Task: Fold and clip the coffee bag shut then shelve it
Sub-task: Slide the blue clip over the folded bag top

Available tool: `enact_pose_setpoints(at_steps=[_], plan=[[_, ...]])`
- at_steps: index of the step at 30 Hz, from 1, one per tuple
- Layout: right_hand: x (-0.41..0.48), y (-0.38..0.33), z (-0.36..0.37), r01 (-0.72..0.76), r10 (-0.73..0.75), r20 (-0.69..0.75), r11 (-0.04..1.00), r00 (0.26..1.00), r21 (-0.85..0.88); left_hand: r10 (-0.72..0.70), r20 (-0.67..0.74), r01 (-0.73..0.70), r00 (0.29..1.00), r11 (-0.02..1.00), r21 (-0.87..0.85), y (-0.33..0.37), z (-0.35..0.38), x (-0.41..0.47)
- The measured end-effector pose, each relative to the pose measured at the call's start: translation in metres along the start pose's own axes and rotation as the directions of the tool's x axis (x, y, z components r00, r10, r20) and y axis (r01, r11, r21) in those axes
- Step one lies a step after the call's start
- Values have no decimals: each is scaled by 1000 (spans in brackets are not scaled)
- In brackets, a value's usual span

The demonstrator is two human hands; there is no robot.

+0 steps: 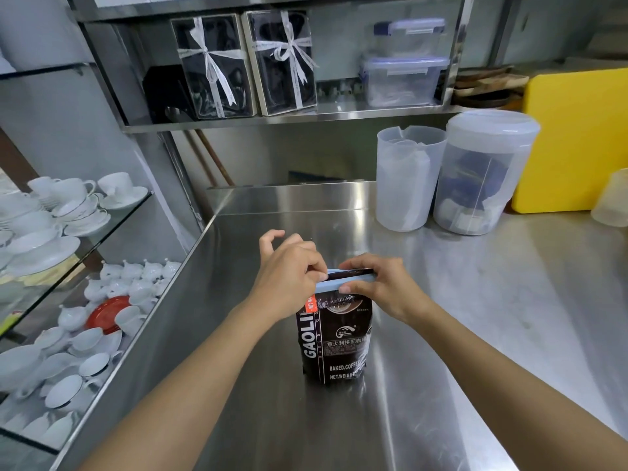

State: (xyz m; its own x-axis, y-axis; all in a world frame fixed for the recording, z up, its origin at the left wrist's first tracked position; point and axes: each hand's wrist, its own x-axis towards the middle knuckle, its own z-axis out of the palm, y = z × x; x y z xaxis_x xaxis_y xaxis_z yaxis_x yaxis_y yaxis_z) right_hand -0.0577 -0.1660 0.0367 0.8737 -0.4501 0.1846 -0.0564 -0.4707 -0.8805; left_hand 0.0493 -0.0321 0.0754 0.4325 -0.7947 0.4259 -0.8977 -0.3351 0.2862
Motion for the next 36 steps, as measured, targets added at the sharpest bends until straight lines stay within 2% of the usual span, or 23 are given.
enact_pose_setpoints(at_steps=[4,10,15,20,23,36], plan=[[5,-7,-5,-5,21,67,973,998,-229,-10,-17,10,1000,1000,8,0,1,-2],[5,-18,-6,111,-92,66,911,994,-396,-41,-56,41,998,999,2,3,2,-5],[-1,-23,-4,160,-163,28,897,986,-411,-36,16,35,999,997,66,-1,-10,-18],[-1,-22,-6,186,-173,68,890,983,-416,-151,109,142,982,986,93,-21,-27,-32],[0,-21,-5,204,-182,92,890,979,-408,-188,100,186,977,982,36,-20,-26,-34],[-6,-18,-14,210,-201,68,860,977,-465,-199,37,201,979,979,-35,-19,-19,-34]])
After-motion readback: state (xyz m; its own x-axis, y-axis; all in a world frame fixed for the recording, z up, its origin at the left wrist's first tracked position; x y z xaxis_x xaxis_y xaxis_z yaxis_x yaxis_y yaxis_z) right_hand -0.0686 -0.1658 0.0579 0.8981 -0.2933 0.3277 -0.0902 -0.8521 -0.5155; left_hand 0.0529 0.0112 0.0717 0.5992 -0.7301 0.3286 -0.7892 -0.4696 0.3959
